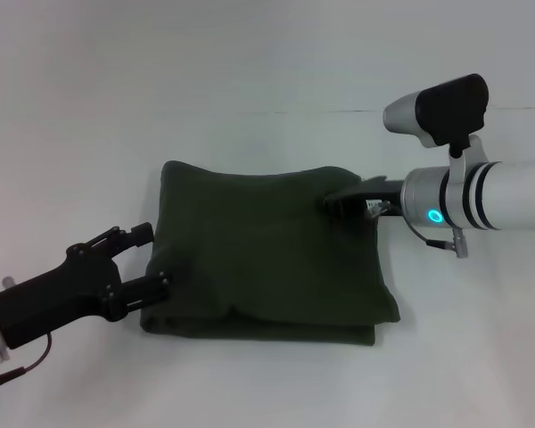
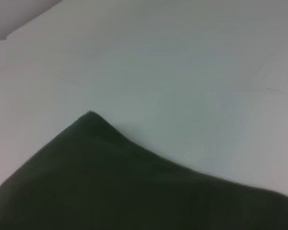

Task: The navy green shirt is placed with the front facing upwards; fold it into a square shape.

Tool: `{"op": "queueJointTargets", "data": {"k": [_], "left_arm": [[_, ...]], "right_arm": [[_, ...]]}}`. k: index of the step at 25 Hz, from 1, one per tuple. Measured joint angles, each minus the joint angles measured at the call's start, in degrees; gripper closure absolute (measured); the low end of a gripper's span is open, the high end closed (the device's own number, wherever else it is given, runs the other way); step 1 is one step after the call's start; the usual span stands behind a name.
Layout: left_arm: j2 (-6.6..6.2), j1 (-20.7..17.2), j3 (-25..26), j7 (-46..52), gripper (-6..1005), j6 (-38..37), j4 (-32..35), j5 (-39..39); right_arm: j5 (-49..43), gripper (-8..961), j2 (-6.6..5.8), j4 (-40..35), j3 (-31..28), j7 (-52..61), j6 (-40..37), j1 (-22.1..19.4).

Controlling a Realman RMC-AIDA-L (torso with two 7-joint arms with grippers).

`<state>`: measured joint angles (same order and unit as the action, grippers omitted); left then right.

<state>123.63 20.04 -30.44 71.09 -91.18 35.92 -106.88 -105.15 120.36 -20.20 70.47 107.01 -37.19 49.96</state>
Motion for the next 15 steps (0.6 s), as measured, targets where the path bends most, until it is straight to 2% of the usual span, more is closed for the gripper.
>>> {"op": "queueJointTargets", "data": {"k": [6, 15], "left_arm": [[0.07, -0.66, 0.20, 0.01, 91, 0.03, 0.11, 0.00], [0.12, -0.86, 1.70, 0.01, 92, -0.06, 0.09, 0.11]], "right_arm": [[6.77, 931, -0.16, -2.25, -0.34, -6.40, -4.54, -0.80], [7.27, 925, 0.06, -3.73, 1.47, -9.30, -15.30, -0.53]]}}
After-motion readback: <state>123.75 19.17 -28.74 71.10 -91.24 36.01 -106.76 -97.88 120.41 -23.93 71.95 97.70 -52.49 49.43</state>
